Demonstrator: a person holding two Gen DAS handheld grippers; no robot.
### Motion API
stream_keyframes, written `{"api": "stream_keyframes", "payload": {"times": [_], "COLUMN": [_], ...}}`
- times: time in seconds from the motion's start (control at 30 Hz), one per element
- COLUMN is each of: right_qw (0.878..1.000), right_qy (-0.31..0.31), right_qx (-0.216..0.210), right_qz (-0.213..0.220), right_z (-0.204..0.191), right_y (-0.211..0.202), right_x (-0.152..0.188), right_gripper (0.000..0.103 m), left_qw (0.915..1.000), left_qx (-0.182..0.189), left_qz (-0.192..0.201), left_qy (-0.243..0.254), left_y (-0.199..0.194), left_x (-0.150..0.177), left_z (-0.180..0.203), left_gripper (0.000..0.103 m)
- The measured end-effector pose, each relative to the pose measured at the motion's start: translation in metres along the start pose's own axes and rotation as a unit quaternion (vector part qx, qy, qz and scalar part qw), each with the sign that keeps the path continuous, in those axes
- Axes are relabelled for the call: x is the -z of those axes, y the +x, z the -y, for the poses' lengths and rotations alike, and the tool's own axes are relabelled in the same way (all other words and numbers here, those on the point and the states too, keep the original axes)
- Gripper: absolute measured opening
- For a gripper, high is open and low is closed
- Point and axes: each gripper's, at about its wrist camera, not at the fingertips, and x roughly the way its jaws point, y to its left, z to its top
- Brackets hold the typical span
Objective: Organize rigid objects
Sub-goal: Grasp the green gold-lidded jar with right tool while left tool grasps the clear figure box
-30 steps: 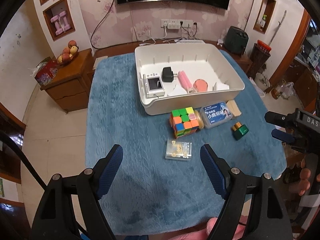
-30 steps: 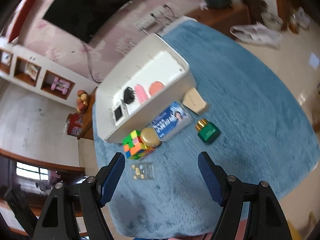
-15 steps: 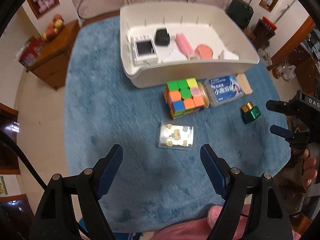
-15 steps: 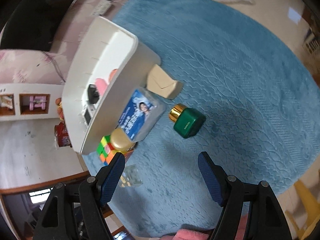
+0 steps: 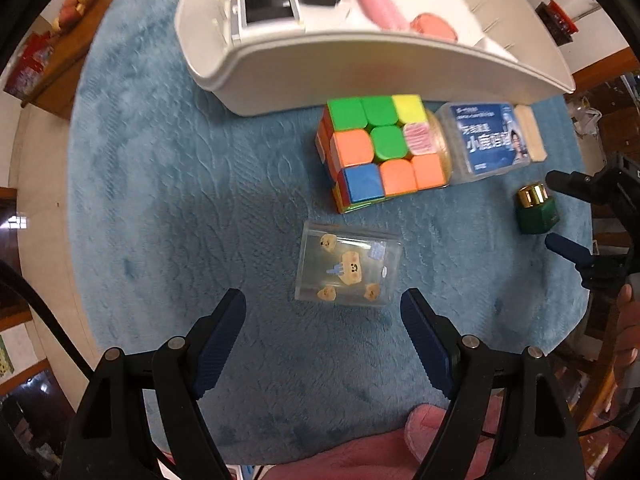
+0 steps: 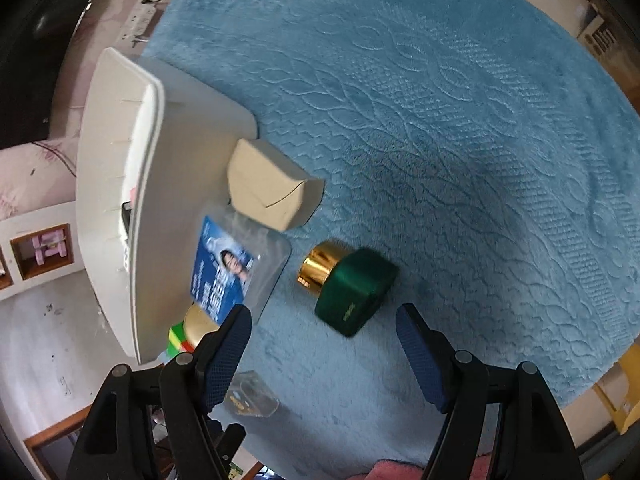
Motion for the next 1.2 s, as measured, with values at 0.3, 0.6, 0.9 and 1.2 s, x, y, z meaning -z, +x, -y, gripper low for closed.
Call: {"api": "stream_keyframes", "payload": {"times": [0.3,0.6,0.9,1.2], "right_qw": [1.000,0.999,0.998,0.998], "right_qy": [0.012,0.023,0.016,0.023], "right_qx": [0.019,0.045,0.054,0.047], "right_qz": [-0.011,-0.014,-0.016,-0.040], "right_z": [-0.005,-0.014,-0.017,-0.007], "right_y": [0.012,0.019,0.026,0.027], "right_x": [-0.010,-0.026,-0.024,-0.014], "right_gripper": [0.067,0.056,0.052,0.052], "left_qw": [0.9988,0.9969,0.9953,0.9907], "left_qx": [0.012,0.042,0.053,0.072], "left_qz": [-0.042,-0.060,-0.074,-0.104], "left_qy": [-0.020,-0.031,-0.033,-0.051], "left_y": [0.021,0.026,0.030,0.049], "left_x": [-0.015,-0.018,-0.023,-0.029], "left_z": [-0.008,-0.012,-0.009,-0.001], "left_gripper": [0.082,0.083,0.083,0.083]}}
